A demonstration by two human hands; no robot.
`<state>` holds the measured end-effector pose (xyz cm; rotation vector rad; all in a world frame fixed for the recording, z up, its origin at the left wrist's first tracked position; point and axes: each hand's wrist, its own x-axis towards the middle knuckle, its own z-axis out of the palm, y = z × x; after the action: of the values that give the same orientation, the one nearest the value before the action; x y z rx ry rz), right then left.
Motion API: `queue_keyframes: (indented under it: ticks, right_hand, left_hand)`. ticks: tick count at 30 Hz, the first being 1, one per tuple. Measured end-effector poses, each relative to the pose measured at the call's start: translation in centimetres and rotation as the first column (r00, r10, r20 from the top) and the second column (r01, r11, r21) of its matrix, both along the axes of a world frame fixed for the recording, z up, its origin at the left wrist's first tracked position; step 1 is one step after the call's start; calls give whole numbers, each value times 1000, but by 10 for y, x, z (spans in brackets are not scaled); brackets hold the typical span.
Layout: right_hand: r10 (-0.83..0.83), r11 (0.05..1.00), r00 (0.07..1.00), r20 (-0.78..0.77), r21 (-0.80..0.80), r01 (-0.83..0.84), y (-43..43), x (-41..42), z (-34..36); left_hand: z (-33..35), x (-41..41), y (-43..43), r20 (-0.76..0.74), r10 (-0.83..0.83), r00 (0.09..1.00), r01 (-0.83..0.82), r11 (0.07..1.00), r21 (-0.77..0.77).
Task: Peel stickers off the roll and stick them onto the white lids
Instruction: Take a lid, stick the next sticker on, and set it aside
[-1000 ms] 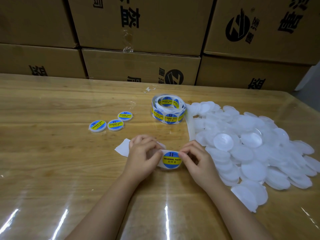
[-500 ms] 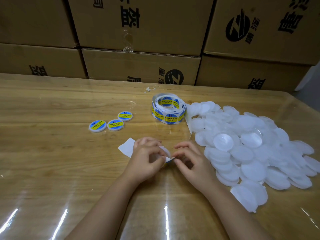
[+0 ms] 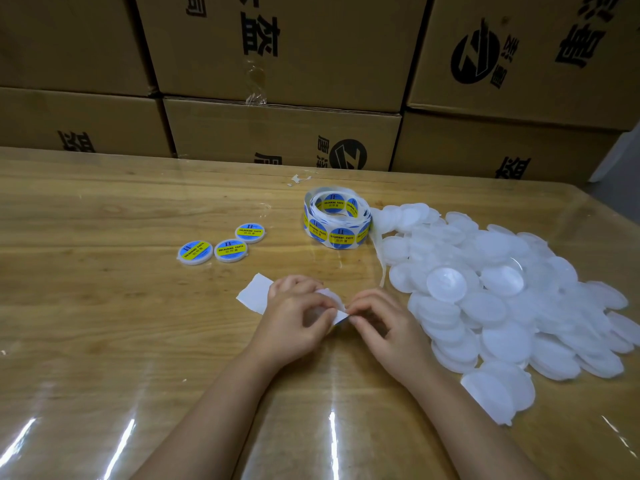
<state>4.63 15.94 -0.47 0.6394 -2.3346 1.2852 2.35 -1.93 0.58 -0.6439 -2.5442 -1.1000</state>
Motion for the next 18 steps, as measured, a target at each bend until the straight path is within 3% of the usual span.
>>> queue_keyframes:
  ticks: [7, 18]
  right_hand:
    - [-39, 988, 997, -69, 146, 48, -1, 2, 1]
    - [-114, 974, 984, -139, 181, 138, -3, 3, 1]
  left_hand:
    - [-3, -1, 2, -17, 42, 999, -43, 998, -53]
    - [-3, -4, 2, -41, 165, 985, -168, 982, -83]
